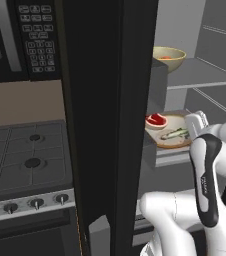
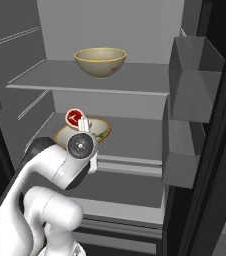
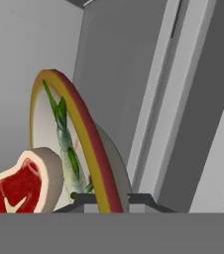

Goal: Place the bowl with the squash and lemon on the top shelf of the fridge. Place the bowl with the fish and steak on the second highest shelf of the fridge.

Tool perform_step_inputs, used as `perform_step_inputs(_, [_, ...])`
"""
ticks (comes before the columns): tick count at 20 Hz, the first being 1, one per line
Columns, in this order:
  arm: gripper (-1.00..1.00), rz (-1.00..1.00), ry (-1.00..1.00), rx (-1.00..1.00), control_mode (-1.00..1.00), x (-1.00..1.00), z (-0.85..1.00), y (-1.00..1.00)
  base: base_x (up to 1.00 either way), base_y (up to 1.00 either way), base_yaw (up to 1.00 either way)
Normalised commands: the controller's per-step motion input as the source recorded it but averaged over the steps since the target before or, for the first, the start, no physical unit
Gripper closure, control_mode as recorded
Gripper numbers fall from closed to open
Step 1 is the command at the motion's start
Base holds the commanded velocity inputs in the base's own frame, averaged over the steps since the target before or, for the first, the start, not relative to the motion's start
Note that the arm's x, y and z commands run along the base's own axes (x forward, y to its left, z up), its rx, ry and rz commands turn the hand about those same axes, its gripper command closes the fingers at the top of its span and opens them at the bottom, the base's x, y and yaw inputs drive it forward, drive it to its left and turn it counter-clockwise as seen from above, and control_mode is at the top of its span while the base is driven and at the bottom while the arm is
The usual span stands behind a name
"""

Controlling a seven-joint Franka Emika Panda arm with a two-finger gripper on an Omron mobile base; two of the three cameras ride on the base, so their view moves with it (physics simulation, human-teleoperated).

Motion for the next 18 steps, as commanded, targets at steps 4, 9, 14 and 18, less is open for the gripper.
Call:
perform_step_inputs(4, [1.00,0.00,0.00,0.00,-1.00,0.54,-0.27,0.00,0.00,0.00,0.00])
perform_step_inputs(9, [1.00,0.00,0.00,0.01,-1.00,0.36,-0.23,0.00,0.00,0.00,0.00])
perform_step_inputs(14, [1.00,0.00,0.00,0.01,-1.00,0.38,-0.21,0.00,0.00,0.00,0.00])
perform_step_inputs(18, [1.00,0.00,0.00,0.02,-1.00,0.31,-0.20,0.00,0.00,0.00,0.00])
